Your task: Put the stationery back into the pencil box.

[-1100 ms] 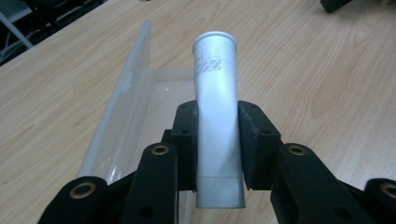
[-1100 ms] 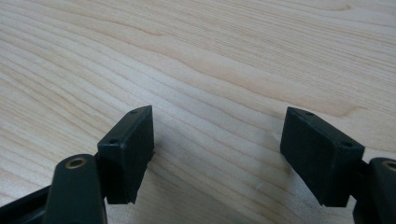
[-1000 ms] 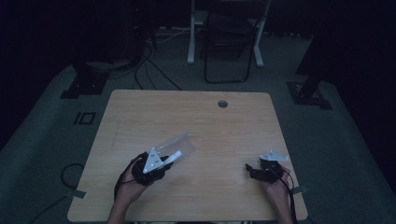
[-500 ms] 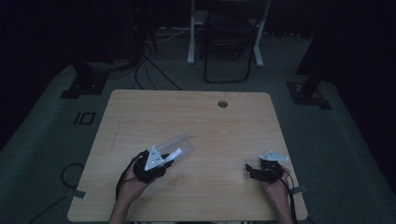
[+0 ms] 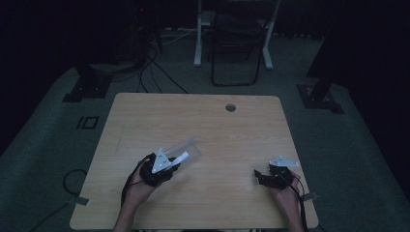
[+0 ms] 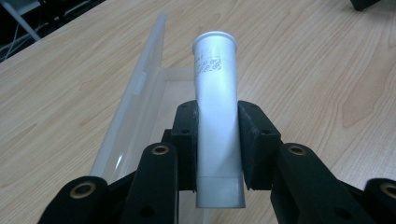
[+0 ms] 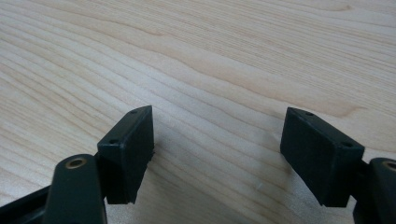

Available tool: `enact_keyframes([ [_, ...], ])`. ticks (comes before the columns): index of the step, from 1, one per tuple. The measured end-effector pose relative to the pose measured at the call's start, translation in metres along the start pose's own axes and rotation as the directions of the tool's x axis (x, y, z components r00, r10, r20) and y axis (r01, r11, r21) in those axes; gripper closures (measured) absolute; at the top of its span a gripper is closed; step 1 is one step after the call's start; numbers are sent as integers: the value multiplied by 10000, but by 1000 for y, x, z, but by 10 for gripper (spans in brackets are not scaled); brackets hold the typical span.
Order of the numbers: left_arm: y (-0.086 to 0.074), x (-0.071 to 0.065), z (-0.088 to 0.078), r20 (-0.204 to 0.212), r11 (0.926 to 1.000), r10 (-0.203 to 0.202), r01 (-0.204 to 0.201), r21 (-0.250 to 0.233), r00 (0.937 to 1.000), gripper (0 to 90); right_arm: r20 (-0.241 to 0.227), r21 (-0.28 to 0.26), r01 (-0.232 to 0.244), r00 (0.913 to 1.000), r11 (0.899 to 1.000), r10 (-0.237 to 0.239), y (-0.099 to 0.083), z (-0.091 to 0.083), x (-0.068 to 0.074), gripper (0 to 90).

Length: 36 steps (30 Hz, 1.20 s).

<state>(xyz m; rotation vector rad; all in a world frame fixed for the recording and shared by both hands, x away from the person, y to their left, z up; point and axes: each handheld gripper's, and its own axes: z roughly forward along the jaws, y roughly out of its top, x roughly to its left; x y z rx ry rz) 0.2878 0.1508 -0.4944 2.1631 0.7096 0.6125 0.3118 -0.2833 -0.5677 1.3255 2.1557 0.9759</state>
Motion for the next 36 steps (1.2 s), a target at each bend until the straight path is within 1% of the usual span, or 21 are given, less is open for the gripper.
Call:
enact_keyframes([
  [3,0,0,2,-44,10000,16,-16,34,10000,706,0,0,-2,10000,10000,2,0,0,0,259],
  [6,1,-1,3,-209,9999,93,-91,104,9997,706,0,2,-2,10000,10000,2,0,0,0,259],
  [9,1,-1,5,-269,9997,154,-150,168,9995,706,0,0,-2,10000,10000,2,0,0,0,259],
  [13,2,-1,7,-270,9996,176,-170,211,9995,706,-8,-1,9,10000,10000,-9,0,0,0,259],
  [20,2,1,12,-251,9998,82,-77,190,9997,706,-16,0,26,10000,10000,-26,0,0,0,259],
  [36,3,1,18,-296,9999,35,-31,149,9996,706,-17,3,22,10000,10000,-22,0,0,0,259],
])
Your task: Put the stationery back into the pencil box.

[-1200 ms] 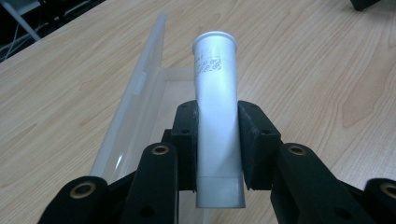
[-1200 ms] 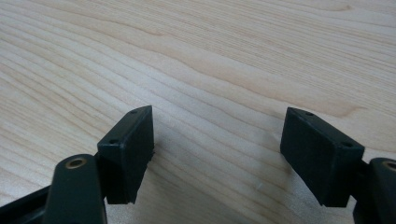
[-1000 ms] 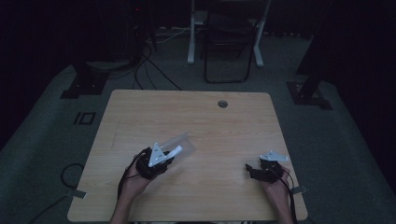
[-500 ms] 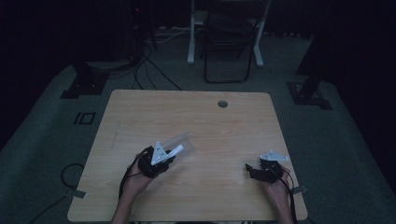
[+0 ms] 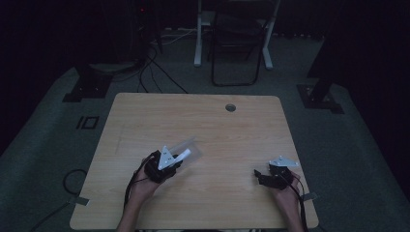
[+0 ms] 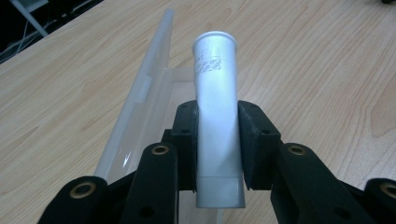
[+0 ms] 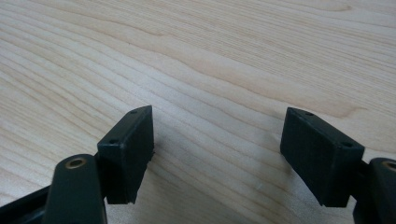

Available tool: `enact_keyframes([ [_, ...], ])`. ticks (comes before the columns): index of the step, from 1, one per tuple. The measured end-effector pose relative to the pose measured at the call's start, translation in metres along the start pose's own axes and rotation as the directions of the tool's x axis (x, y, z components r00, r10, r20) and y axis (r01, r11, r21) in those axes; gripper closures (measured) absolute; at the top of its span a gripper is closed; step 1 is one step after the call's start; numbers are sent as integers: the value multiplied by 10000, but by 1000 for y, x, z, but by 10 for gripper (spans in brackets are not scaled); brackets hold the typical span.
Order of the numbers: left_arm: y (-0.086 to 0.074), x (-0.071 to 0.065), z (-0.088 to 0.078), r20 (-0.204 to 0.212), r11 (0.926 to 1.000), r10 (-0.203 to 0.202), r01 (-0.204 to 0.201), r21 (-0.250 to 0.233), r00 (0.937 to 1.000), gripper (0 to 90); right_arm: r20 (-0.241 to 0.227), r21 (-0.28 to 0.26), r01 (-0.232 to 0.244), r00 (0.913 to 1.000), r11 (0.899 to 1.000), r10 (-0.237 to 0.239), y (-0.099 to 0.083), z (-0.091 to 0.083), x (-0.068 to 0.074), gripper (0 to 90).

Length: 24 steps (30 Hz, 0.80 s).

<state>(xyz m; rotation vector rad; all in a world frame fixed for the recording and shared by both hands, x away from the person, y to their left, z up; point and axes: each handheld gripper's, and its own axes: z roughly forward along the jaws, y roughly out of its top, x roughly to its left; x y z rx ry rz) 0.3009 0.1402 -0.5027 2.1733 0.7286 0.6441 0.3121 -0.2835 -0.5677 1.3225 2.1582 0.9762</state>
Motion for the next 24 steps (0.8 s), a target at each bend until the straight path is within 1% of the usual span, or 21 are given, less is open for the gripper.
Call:
enact_keyframes([
  [4,0,0,2,-43,9999,67,-67,90,10000,706,-1,-2,4,10000,10000,-4,0,0,0,259],
  [20,-3,1,9,-193,9996,91,-85,283,9998,706,-10,-2,15,10000,10000,-15,0,0,0,259],
  [24,-3,1,10,-209,9997,1,4,237,9998,706,-20,-4,25,10000,10000,-25,0,0,0,259],
])
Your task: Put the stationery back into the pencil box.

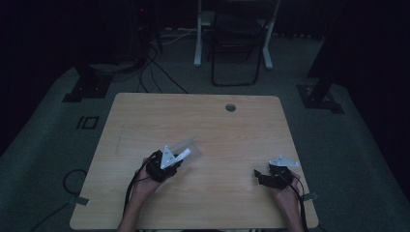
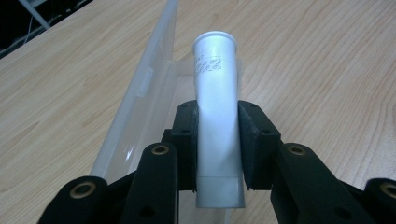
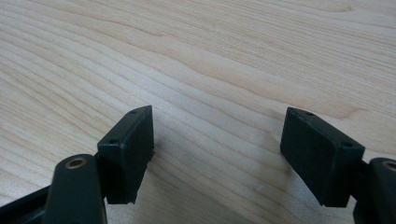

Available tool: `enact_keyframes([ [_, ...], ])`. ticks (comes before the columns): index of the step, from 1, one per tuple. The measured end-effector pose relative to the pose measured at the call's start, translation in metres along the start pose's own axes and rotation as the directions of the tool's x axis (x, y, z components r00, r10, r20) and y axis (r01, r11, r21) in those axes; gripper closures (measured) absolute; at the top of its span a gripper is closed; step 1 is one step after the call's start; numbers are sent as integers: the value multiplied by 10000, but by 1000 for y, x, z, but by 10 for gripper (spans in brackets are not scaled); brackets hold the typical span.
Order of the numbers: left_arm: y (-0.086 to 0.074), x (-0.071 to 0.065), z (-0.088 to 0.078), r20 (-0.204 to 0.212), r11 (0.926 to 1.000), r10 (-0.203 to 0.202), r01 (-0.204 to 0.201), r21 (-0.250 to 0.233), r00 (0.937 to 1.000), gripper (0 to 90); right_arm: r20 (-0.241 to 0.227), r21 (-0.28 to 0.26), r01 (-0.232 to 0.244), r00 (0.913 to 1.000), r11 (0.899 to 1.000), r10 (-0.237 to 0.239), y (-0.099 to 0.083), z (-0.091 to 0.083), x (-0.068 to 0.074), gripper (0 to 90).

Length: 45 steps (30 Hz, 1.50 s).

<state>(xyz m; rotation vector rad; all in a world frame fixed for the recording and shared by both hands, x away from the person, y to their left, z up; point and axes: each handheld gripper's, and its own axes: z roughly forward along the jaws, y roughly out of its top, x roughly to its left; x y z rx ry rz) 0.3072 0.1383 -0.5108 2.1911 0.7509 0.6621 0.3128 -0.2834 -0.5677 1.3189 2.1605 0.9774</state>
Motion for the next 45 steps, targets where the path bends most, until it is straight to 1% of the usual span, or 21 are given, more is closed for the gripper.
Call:
enact_keyframes([
  [6,-2,1,2,-30,10000,-2,2,79,10000,706,1,-3,0,10000,10000,0,0,0,0,259],
  [9,-3,1,3,-48,9999,-64,65,102,10000,705,2,-3,2,10000,10000,-2,0,0,0,259],
  [21,-4,2,9,-227,9997,1,5,251,9997,705,8,2,-3,10000,10000,3,0,0,0,259],
  [26,-7,2,11,-276,9996,-69,77,261,9996,705,14,0,5,10000,10000,-5,0,0,0,259],
  [27,-7,2,12,-306,9994,-10,20,350,9995,705,18,0,11,10000,10000,-11,0,0,0,259],
  [38,-9,2,17,-348,9986,97,-79,521,9993,705,10,2,-7,10000,10000,7,0,0,0,259],
  [45,-10,1,21,-493,9977,221,-188,649,9985,705,8,1,-1,10000,10000,1,0,0,0,259],
])
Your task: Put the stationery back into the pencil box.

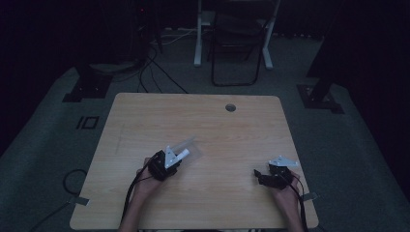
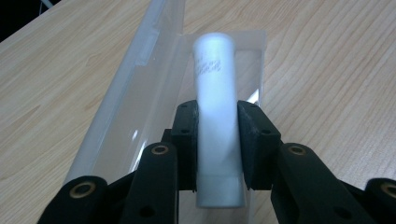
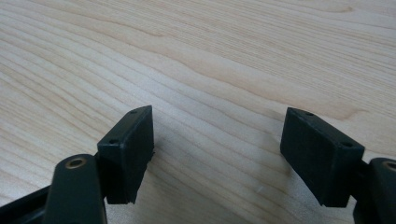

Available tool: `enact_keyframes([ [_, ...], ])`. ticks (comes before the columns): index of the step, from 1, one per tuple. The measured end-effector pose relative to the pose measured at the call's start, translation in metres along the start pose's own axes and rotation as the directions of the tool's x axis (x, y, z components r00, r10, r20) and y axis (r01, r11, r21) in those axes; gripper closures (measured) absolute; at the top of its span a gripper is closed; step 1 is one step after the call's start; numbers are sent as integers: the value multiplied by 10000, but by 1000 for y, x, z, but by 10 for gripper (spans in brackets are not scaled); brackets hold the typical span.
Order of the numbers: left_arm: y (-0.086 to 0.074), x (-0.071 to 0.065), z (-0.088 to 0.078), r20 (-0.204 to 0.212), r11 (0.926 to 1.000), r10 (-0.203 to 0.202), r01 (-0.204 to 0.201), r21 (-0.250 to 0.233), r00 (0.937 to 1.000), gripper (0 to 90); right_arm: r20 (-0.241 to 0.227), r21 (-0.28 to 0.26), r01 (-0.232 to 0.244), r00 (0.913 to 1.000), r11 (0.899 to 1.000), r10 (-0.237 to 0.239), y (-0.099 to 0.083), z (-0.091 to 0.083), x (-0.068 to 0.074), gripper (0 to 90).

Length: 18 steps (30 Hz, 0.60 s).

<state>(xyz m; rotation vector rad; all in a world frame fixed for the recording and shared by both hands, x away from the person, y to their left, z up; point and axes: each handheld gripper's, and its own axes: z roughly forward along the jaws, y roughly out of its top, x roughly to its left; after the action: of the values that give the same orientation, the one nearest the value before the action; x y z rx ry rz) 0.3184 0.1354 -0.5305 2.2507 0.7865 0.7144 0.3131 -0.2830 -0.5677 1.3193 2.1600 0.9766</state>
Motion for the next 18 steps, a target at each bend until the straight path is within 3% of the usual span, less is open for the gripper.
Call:
enact_keyframes([
  [18,-5,-1,8,-252,9994,171,-163,301,9995,705,4,-1,6,10000,10000,-6,0,0,0,259],
])
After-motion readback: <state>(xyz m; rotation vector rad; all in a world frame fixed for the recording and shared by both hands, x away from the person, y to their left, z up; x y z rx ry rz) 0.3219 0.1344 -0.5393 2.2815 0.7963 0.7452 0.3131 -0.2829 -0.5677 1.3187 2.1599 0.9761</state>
